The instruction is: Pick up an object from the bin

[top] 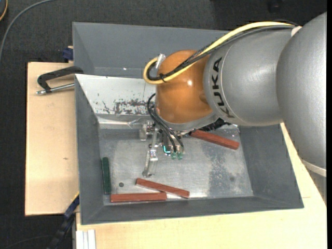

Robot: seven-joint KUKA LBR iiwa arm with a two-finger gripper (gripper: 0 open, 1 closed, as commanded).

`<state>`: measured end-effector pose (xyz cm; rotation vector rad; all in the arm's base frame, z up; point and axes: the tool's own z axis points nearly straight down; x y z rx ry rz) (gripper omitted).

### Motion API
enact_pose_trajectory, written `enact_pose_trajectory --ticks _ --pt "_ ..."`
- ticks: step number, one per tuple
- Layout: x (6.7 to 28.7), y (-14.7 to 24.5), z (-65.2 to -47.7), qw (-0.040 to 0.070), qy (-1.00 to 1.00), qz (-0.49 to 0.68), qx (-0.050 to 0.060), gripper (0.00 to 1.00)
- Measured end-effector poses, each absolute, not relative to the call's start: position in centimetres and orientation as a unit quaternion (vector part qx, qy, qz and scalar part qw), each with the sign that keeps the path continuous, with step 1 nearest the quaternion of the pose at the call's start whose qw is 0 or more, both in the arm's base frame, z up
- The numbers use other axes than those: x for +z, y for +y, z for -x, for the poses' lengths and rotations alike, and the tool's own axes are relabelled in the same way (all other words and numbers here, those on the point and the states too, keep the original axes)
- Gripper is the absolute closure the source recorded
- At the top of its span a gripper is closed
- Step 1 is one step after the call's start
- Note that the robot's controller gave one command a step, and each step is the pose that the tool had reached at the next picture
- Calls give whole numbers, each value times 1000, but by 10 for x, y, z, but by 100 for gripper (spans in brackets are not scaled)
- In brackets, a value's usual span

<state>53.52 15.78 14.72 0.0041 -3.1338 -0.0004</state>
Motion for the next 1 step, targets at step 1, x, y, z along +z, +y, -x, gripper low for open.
enact_pose_trajectory --ticks 1 --pt "71 120 -500 2 -995 -95 0 0"
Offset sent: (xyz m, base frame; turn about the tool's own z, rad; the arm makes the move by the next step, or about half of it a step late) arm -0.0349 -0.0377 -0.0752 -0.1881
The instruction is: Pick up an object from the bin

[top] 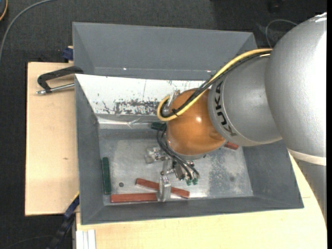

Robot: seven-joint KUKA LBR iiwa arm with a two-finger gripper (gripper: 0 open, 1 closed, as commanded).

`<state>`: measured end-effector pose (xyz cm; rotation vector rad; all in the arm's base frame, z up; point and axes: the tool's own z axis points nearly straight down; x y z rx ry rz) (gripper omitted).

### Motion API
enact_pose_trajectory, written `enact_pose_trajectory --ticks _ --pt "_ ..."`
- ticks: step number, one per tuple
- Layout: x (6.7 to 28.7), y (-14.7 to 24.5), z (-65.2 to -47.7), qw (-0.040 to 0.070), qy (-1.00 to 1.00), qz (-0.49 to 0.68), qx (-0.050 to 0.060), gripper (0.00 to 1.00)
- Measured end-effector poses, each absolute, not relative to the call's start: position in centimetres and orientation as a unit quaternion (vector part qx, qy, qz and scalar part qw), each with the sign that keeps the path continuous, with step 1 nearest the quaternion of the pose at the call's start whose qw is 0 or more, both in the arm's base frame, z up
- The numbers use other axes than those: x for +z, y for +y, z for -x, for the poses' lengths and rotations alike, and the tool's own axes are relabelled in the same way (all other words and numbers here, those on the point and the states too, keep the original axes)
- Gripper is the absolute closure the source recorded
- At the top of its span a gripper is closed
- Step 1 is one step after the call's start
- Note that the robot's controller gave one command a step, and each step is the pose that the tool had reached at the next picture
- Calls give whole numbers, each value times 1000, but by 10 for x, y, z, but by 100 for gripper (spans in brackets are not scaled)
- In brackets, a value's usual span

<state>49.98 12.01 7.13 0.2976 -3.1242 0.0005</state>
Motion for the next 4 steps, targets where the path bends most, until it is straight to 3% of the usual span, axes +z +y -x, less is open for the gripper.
enact_pose_trajectory --ticks 1,2,3,4 --pt "74 122 -502 -2 -996 -95 -1 100" --pt "73 121 -502 -1 -995 -95 -1 0" --pt "89 71 -589 -6 -985 -174 1 0" --pt "159 -42 -569 -5 -1000 0 1 0"
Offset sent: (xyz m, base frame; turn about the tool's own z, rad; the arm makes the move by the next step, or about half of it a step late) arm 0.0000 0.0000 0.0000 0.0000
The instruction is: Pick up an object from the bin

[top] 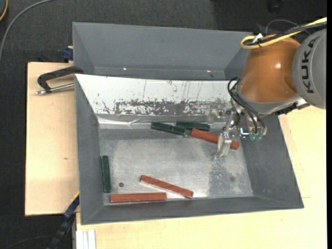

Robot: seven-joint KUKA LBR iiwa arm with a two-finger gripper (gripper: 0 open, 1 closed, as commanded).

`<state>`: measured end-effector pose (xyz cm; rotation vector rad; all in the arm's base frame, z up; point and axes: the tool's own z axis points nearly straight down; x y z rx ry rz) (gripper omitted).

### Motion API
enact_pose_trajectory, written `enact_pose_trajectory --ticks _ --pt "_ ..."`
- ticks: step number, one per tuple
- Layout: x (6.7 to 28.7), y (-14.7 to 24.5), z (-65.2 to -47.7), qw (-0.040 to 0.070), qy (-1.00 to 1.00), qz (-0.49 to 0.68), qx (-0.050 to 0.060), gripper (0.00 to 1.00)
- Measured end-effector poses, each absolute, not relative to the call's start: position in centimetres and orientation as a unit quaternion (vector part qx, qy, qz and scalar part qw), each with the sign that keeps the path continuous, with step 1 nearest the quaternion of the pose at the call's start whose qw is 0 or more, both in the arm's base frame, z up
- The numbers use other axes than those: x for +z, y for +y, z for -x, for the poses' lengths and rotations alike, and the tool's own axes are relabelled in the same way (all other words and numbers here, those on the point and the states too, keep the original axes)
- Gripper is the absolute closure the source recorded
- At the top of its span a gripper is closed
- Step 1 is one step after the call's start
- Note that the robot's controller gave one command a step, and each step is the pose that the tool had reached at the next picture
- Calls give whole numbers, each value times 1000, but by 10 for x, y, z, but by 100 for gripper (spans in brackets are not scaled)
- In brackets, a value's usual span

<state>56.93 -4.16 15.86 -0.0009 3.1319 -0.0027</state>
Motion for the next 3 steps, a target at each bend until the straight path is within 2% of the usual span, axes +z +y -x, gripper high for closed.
enact_pose_trajectory --ticks 1,2,3 --pt "71 -64 -581 2 997 -72 1 0" --pt "72 -64 -581 2 997 -72 1 100" --pt "297 -43 -586 8 999 -33 0 100"
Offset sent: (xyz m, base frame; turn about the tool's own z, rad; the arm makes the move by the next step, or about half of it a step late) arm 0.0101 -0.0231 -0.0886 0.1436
